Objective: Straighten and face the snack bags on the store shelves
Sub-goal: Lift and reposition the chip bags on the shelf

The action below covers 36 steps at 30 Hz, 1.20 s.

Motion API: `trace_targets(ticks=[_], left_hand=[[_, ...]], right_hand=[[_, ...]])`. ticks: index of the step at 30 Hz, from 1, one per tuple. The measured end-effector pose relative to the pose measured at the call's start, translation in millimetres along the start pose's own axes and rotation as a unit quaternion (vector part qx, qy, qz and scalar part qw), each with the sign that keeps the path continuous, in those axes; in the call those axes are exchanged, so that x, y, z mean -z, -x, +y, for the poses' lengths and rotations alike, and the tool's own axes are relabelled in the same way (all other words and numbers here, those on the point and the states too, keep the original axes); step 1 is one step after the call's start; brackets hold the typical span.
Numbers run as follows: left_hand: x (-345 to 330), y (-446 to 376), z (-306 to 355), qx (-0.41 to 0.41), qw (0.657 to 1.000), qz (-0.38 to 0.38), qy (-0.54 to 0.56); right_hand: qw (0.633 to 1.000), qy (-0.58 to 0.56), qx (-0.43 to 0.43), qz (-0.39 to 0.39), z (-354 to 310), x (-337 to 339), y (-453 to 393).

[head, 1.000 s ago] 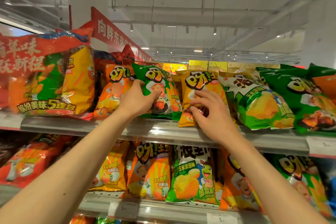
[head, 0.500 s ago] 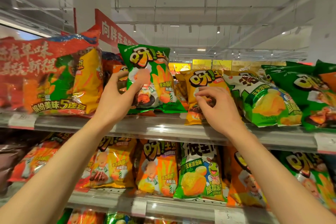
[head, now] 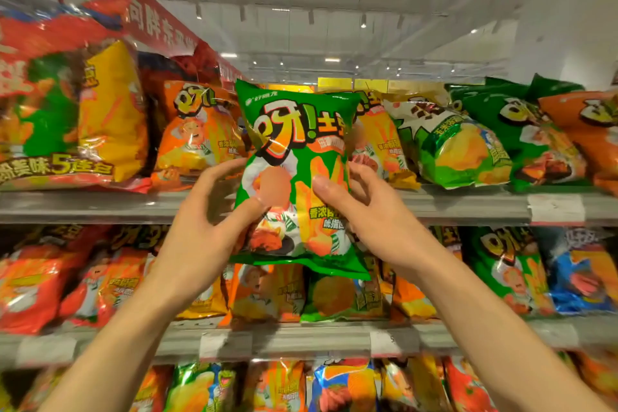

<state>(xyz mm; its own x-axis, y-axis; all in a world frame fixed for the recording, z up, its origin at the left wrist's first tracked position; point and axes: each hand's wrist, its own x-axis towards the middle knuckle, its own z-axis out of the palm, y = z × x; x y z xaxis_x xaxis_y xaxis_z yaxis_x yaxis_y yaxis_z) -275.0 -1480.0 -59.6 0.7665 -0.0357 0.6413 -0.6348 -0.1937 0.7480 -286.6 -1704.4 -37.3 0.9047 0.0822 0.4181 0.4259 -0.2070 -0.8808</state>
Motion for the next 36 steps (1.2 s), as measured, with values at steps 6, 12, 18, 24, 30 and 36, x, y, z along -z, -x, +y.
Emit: trace_targets(ticks=[6, 12, 18, 24, 30, 36], left_hand=[[-31, 26, 1, -0.002, 0.999, -0.027, 0.045], [-68, 40, 18, 0.007, 0.995, -0.058, 0.086], [-132, 50, 48, 0.004, 0.995, -0.064, 0.080], [-230, 65, 85, 0.007, 0.994, -0.070, 0.084], [-345, 79, 113, 0.013, 0.990, -0.118, 0.077], [-427, 65, 132, 0.024, 0.982, -0.179, 0.064]], right_hand=[[0.999, 0.027, -0.005, 0.039, 14, 22, 31], [0.997, 0.033, 0.001, 0.063, 11, 60, 58], [0.996, 0.012, 0.010, 0.087, 13, 123, 88], [0.995, -0.013, 0.006, 0.099, 21, 222, 125], [0.992, 0.006, -0.013, 0.124, 41, 337, 170], [0.987, -0.012, -0.038, 0.156, 48, 416, 189]])
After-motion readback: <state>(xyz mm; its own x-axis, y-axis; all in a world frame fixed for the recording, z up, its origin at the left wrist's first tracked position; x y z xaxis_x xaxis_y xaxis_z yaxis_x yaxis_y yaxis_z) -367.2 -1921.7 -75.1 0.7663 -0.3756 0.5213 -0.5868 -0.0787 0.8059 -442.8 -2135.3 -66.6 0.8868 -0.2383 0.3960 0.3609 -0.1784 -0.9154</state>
